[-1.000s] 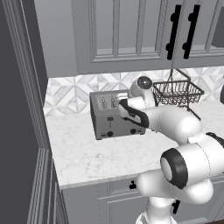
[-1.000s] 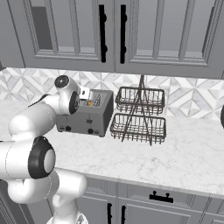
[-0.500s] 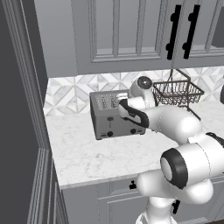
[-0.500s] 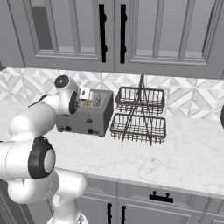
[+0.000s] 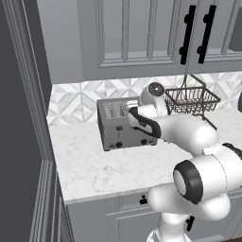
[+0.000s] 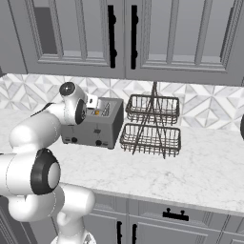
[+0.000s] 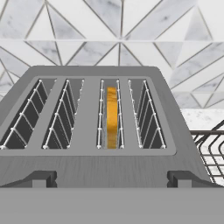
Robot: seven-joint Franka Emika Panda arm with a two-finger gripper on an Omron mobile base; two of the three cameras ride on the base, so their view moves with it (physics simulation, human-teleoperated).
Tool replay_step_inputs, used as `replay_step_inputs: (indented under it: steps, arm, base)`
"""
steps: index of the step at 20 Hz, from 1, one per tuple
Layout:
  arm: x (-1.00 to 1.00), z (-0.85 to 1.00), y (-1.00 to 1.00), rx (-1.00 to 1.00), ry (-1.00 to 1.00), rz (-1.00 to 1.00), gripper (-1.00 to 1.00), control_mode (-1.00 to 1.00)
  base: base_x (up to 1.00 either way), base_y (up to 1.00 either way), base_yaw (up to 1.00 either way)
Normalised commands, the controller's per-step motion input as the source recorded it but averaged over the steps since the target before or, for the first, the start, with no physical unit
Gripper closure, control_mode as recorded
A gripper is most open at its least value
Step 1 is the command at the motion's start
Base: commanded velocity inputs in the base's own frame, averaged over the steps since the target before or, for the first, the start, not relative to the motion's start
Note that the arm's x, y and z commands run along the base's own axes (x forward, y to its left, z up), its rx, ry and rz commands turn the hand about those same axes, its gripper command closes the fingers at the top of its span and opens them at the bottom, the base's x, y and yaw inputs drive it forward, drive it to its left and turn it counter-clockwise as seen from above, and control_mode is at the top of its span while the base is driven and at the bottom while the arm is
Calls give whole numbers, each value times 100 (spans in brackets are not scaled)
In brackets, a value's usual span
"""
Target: Start the toaster. Once the lever pops up, take the bread to the plate on the dining counter.
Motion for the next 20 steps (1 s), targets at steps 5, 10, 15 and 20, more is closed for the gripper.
replay_step_inputs:
  steps: [5, 10, 15, 20]
  arm:
    - [0, 0, 0, 0, 0, 0, -100, -100]
    - [0, 0, 0, 0, 0, 0, -100, -100]
    - [0, 0, 0, 0, 0, 0, -100, -100]
    - [0, 0, 0, 0, 0, 0, -100, -100]
  base:
    - [0, 0, 0]
    - [0, 0, 0]
    - [0, 0, 0]
    - [0, 0, 0]
